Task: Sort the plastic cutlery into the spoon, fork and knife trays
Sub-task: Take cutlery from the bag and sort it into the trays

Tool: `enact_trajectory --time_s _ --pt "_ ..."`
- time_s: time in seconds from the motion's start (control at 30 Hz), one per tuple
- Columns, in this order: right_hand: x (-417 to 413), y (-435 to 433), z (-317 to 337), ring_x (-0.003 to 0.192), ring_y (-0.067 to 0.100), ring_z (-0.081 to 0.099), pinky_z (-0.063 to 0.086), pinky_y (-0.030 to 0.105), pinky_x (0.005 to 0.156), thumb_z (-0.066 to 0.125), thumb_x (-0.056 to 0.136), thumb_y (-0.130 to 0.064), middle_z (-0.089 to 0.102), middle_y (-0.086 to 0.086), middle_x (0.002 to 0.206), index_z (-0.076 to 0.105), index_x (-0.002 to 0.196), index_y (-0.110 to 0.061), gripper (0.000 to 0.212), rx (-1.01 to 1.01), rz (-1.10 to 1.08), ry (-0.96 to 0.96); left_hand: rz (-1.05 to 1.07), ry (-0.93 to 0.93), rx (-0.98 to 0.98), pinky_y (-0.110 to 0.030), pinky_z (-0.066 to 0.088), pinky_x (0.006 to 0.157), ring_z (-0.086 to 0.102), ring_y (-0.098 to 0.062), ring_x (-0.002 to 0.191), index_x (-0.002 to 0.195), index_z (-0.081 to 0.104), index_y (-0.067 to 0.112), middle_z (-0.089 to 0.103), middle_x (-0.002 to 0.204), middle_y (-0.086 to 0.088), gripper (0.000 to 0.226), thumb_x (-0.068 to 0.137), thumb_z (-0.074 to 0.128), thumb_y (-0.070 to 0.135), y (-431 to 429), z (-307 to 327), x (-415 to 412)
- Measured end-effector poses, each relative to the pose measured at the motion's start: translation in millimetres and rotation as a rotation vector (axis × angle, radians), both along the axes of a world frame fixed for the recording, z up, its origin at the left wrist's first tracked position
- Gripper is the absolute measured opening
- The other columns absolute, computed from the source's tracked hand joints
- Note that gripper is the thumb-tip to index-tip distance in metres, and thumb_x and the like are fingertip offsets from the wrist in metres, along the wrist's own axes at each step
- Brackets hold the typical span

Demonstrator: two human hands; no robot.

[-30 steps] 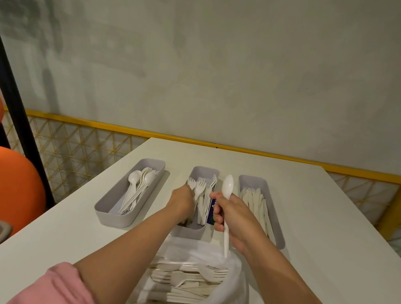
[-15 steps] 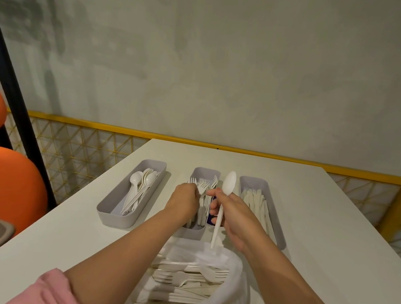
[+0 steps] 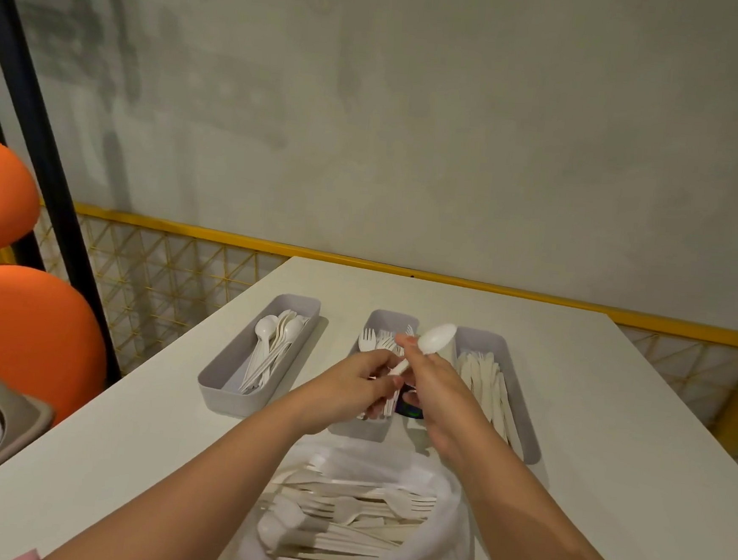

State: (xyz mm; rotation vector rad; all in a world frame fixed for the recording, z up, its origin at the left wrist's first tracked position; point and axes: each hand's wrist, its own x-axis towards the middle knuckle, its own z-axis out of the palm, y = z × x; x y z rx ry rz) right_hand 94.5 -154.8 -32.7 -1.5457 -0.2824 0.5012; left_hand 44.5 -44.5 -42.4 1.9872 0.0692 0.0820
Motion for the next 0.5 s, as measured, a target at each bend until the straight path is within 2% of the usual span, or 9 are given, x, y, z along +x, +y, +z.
enact_trajectory --time_s 0.07,0.13,0.17,0.23,0.3,0.37,0.4,0.43,0.5 --pt "-4 0 0 0.097 0.012 0.058 0.048 0.023 0.075 0.043 0.097 -0.04 0.06 0.0 0.116 0.054 0.122 -0.022 0.033 -0.016 0.059 -0.029 0.059 -0.024 0.022 -0.022 0.034 0.054 0.039 -0.009 0.054 0.099 0.054 0.006 0.041 0.063 0.003 0.017 0.099 0.039 0.015 7 0 -4" --pt "-2 1 -2 0.106 0.015 0.054 0.046 0.027 0.087 0.044 0.096 -0.039 0.057 -0.003 0.117 0.053 0.124 -0.024 0.032 -0.05 0.088 -0.072 0.193 -0.056 0.091 -0.023 0.033 0.054 0.04 -0.009 0.057 0.091 0.053 0.017 0.043 0.064 0.005 0.019 0.1 0.036 0.014 22 0 -5" --pt "-4 0 -2 0.105 0.014 0.052 0.044 0.028 0.088 0.045 0.096 -0.039 0.056 -0.005 0.111 0.053 0.121 -0.026 0.029 -0.059 0.093 -0.079 0.285 -0.067 0.141 -0.025 0.034 0.056 0.043 -0.011 0.061 0.088 0.051 0.018 0.045 0.066 0.005 0.02 0.1 0.036 0.015 33 -1 -5" --pt "-6 0 -2 0.101 0.013 0.052 0.044 0.03 0.088 0.046 0.096 -0.037 0.055 -0.008 0.1 0.052 0.116 -0.029 0.022 -0.067 0.096 -0.086 0.49 -0.065 0.283 -0.026 0.033 0.061 0.045 -0.019 0.07 0.074 0.046 0.016 0.044 0.067 0.003 0.027 0.099 0.036 0.014 60 -5 -5" --pt "-8 0 -3 0.096 0.013 0.052 0.045 0.031 0.088 0.046 0.096 -0.036 0.056 -0.006 0.098 0.054 0.118 -0.027 0.025 -0.086 0.108 -0.089 0.656 -0.02 0.453 -0.028 0.03 0.061 0.043 -0.024 0.076 0.062 0.037 0.014 0.04 0.064 0.001 0.036 0.098 0.035 0.011 85 -8 -6" --pt "-12 2 -3 0.094 0.014 0.053 0.046 0.032 0.087 0.047 0.096 -0.035 0.057 -0.003 0.098 0.056 0.118 -0.026 0.025 -0.106 0.131 -0.1 0.742 0.072 0.604 -0.031 0.029 0.064 0.044 -0.029 0.079 0.059 0.04 0.01 0.044 0.063 -0.004 0.037 0.096 0.036 0.004 100 -9 -7" --pt "-14 4 -4 0.094 0.013 0.054 0.046 0.031 0.086 0.047 0.096 -0.033 0.057 -0.004 0.098 0.057 0.115 -0.026 0.023 -0.118 0.145 -0.11 0.759 0.121 0.66 -0.035 0.032 0.068 0.047 -0.032 0.083 0.066 0.051 0.005 0.053 0.071 -0.01 0.032 0.095 0.036 0.002 106 -9 -6" --pt "-16 4 -4 0.092 0.011 0.053 0.045 0.029 0.084 0.047 0.096 -0.031 0.056 -0.006 0.097 0.058 0.111 -0.027 0.019 -0.126 0.16 -0.124 0.763 0.167 0.701 -0.037 0.037 0.075 0.051 -0.034 0.089 0.082 0.06 -0.001 0.062 0.086 -0.017 0.026 0.095 0.037 0.002 110 -11 -4" --pt "-20 5 -4 0.09 0.008 0.052 0.044 0.027 0.081 0.046 0.097 -0.027 0.055 -0.01 0.095 0.058 0.103 -0.028 0.014 -0.143 0.205 -0.156 0.745 0.26 0.758 -0.035 0.043 0.085 0.056 -0.034 0.101 0.114 0.059 -0.004 0.063 0.111 -0.022 0.029 0.095 0.039 0.005 114 -14 0"
